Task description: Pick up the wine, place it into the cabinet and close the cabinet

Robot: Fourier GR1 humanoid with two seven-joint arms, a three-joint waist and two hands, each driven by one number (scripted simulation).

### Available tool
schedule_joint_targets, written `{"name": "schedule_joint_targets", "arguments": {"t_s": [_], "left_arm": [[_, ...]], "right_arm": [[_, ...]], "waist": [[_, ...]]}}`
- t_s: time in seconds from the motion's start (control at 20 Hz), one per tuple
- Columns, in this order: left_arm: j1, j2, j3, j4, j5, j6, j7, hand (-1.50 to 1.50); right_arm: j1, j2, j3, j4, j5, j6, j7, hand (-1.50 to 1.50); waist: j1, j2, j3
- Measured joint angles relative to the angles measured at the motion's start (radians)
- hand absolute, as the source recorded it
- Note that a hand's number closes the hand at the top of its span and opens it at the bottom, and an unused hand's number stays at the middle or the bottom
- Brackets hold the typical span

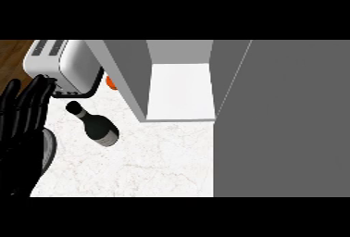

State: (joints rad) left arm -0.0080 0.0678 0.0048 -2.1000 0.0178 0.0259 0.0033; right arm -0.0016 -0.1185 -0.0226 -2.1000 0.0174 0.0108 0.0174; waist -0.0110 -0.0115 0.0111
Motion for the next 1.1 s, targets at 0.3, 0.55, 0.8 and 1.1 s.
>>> {"name": "schedule_joint_targets", "arguments": {"t_s": [0.3,0.55,0.8,1.1], "left_arm": [[0.015,-0.025,0.010,0.022,-0.124,0.093,-0.001,-1.50],[0.022,-0.055,-0.012,0.013,-0.053,0.226,0.090,-1.50],[0.014,-0.064,-0.088,-0.089,-0.111,0.327,0.232,-1.50],[-0.067,-0.065,-0.155,-0.160,-0.218,0.412,0.404,-1.50]], "right_arm": [[0.104,0.029,0.039,-0.102,-0.011,0.015,-0.006,-1.50],[0.141,0.007,0.130,-0.179,-0.078,0.097,0.087,-1.50],[0.102,-0.014,0.139,-0.332,-0.134,0.081,0.290,-1.50],[0.004,-0.036,0.119,-0.363,-0.140,0.052,0.442,-1.50]], "waist": [[0.002,0.007,-0.008],[0.006,0.008,-0.011],[0.009,0.008,-0.011],[0.009,0.009,-0.011]]}}
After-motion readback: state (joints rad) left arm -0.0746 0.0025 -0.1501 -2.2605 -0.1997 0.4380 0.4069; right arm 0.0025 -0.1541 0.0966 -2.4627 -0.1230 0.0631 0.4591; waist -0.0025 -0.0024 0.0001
